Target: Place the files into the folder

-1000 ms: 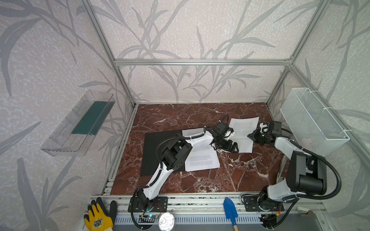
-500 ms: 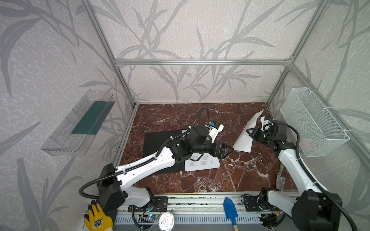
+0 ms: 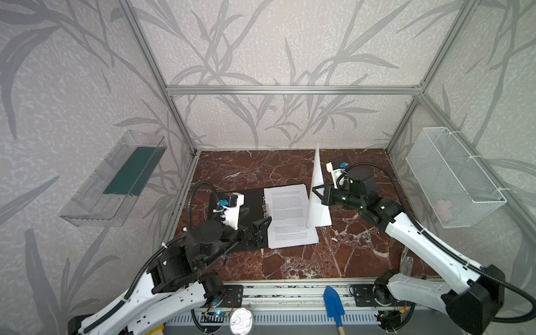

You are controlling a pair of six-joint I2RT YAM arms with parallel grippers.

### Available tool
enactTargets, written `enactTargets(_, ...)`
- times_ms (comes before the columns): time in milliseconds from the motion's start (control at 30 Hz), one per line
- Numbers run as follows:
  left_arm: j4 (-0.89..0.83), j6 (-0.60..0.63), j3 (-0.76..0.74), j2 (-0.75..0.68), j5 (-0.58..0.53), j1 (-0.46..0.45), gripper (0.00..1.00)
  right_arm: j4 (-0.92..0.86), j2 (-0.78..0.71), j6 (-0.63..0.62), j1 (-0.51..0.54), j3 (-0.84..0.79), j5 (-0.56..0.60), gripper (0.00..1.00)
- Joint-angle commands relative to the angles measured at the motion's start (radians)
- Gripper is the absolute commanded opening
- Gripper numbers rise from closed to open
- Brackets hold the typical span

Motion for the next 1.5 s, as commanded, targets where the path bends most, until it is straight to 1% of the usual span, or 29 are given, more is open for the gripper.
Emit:
enactTargets(0, -0.158, 0.043, 0.002, -0.005, -0.101, 0.000, 0.99, 0.102, 0.020, 0.048, 0.069, 0.036, -0.037, 0.00)
enactTargets(100, -0.223, 0.049, 0.024, -0.003, -0.106, 0.001, 0.99, 0.214, 0.040, 0.127, 0.078, -0.001, -0.111, 0.00)
enactTargets(167, -0.260, 0.044, 0.033, -0.010, -0.090, 0.001, 0.99, 0.228, 0.057, 0.133, 0.059, -0.022, -0.104, 0.00)
enactTargets(200, -0.271, 0.043, 0.025, -0.022, -0.082, 0.001, 0.99, 0.238, 0.069, 0.150, 0.031, -0.045, -0.113, 0.00)
enactTargets(267, -0.289, 0.040, 0.002, -0.052, -0.081, 0.001, 0.99, 0.332, 0.099, 0.214, -0.033, -0.111, -0.179, 0.00)
enactTargets(333, -0.301, 0.030, -0.027, -0.080, -0.107, 0.001, 0.99, 0.382, 0.148, 0.236, -0.085, -0.161, -0.206, 0.00)
enactTargets(433, -0.320, 0.018, -0.038, -0.136, -0.129, 0.001, 0.99, 0.307, 0.251, 0.155, -0.104, -0.154, -0.199, 0.00)
enactTargets(500, -0.320, 0.016, -0.049, -0.167, -0.126, 0.000, 0.99, 0.241, 0.309, 0.104, -0.105, -0.141, -0.157, 0.00)
enactTargets(600, -0.304, 0.018, -0.065, -0.209, -0.124, 0.000, 0.99, 0.238, 0.358, 0.053, -0.104, -0.153, -0.113, 0.00)
enactTargets(700, -0.299, 0.023, -0.071, -0.210, -0.115, -0.001, 0.99, 0.222, 0.398, 0.024, -0.098, -0.149, -0.071, 0.00)
enactTargets(833, -0.298, 0.026, -0.068, -0.163, -0.095, 0.001, 0.99, 0.178, 0.449, -0.014, -0.090, -0.116, -0.069, 0.00)
enactTargets(1033, -0.300, 0.029, -0.066, -0.104, -0.073, 0.001, 0.99, 0.195, 0.487, -0.009, -0.074, -0.104, -0.086, 0.00)
enactTargets(1467, -0.297, 0.030, -0.068, -0.091, -0.070, 0.000, 0.99, 0.257, 0.512, 0.039, -0.039, -0.105, -0.096, 0.00)
